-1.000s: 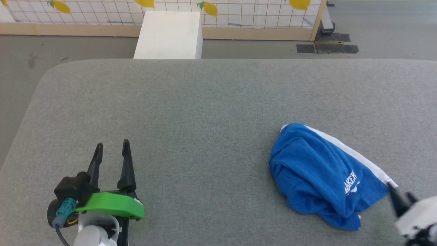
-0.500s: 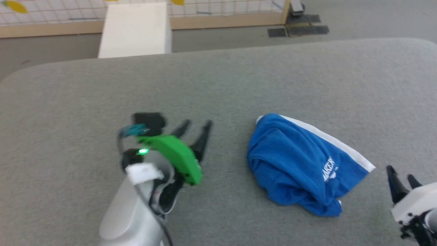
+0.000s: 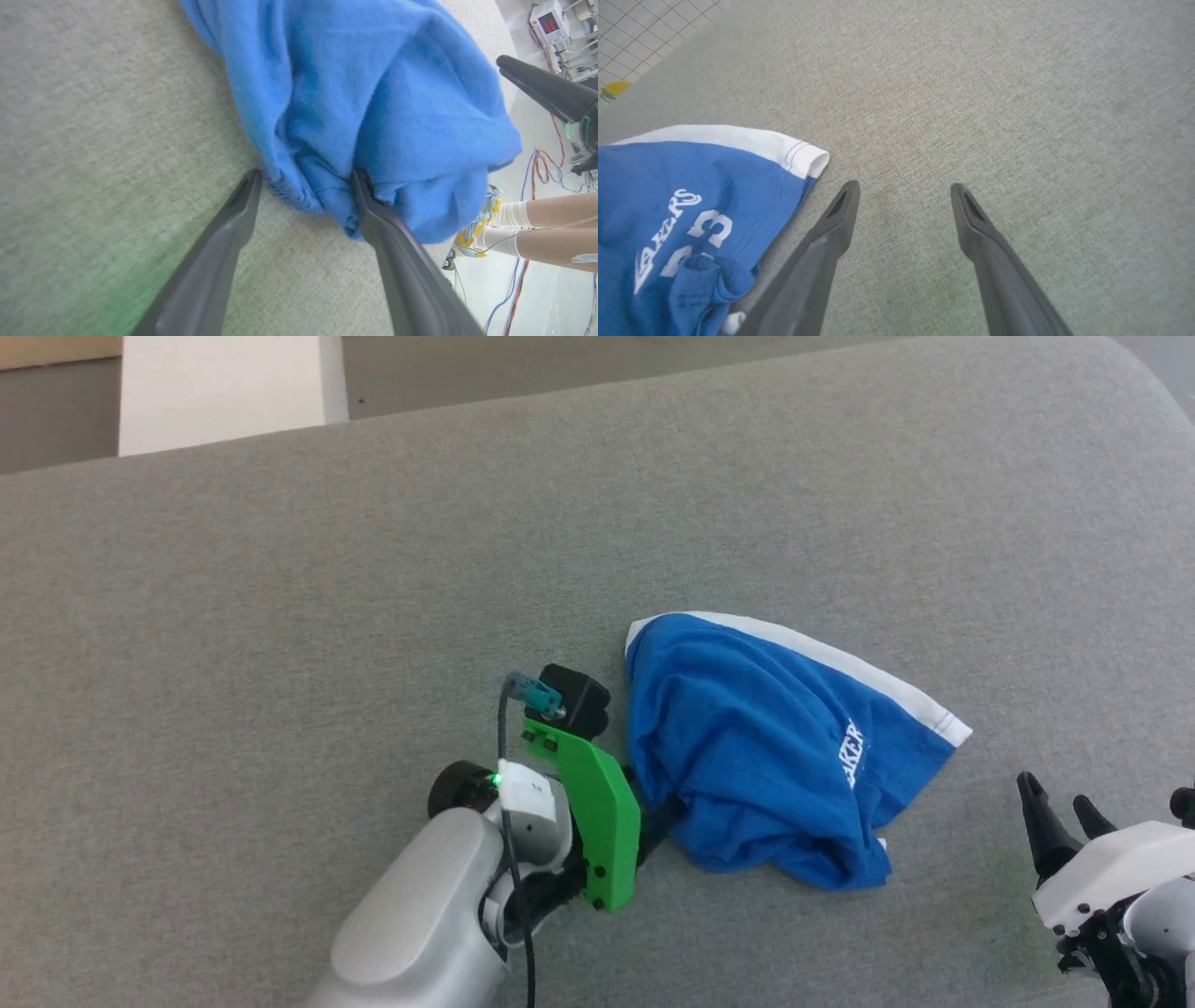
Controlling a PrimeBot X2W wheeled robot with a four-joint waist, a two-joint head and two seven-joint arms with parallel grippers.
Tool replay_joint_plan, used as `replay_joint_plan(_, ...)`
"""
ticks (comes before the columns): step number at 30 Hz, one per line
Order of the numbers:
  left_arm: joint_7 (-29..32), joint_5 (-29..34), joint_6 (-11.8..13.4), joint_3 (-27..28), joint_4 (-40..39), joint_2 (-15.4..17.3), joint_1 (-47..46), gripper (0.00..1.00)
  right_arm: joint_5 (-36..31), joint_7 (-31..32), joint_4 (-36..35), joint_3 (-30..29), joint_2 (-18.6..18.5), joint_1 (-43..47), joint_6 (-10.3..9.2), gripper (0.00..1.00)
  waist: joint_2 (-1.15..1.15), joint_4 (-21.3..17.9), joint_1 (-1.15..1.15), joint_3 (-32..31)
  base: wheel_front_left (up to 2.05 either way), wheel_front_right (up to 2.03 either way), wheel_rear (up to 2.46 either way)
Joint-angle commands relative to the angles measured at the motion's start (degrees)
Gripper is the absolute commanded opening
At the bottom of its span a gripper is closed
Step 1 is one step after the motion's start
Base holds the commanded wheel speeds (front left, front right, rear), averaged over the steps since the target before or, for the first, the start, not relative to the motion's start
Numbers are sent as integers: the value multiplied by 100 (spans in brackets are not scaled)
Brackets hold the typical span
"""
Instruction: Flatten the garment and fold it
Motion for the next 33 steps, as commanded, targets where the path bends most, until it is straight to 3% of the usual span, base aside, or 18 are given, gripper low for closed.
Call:
replay_joint_plan(1, -175, -65, -38, -82, -56, 54, 56, 27, 43, -65, 40, 7, -1, -109, -8, 100, 0, -12, 0, 21, 0, 0, 0)
replay_joint_plan(2, -284, -106, -38, -132, -75, 57, 57, 0, 45, -79, 58, 7, -1, -116, -8, 100, 0, 8, 0, 11, 0, 0, 0)
replay_joint_plan(6, -925, -250, -39, -157, -134, 92, -84, 0, 20, -103, 121, 2, -1, -126, -8, 100, 0, 151, 0, -55, 0, 0, 0)
replay_joint_plan(10, -1679, -312, -7, 308, -194, 164, -324, 0, -74, -76, 135, -44, -1, -123, -8, 100, 0, 400, 0, -191, 0, 0, 0)
replay_joint_plan(15, -2190, -354, 281, 963, -542, 473, -370, 0, -184, 41, 136, -13, -1, -154, -8, 100, 0, 792, 0, -466, 0, 0, 0)
replay_joint_plan(23, -1678, -236, 1163, 1173, -1118, 1123, 983, 0, -212, 215, 136, 151, -1, -170, -8, 100, 0, 1354, 0, -745, 0, 0, 0)
replay_joint_plan(29, -939, -676, 1311, 885, -984, 1082, 2025, 0, -261, 314, 135, 228, -1, -143, -8, 100, 0, 1610, 0, -843, 0, 0, 0)
replay_joint_plan(30, -921, -813, 1299, 908, -972, 1001, 2107, 22, -275, 329, 136, 227, -1, -132, -8, 100, 0, 1646, 0, -862, 0, 0, 0)
replay_joint_plan(31, -935, -888, 1288, 931, -968, 955, 2148, 100, -282, 339, 138, 230, -1, -122, -8, 100, 0, 1671, 0, -887, 0, 0, 0)
replay_joint_plan(33, -971, -1113, 1245, 1045, -1019, 856, 2213, 100, -326, 373, 124, 229, -1, -93, -8, 100, 0, 1730, 0, -932, 0, 0, 0)
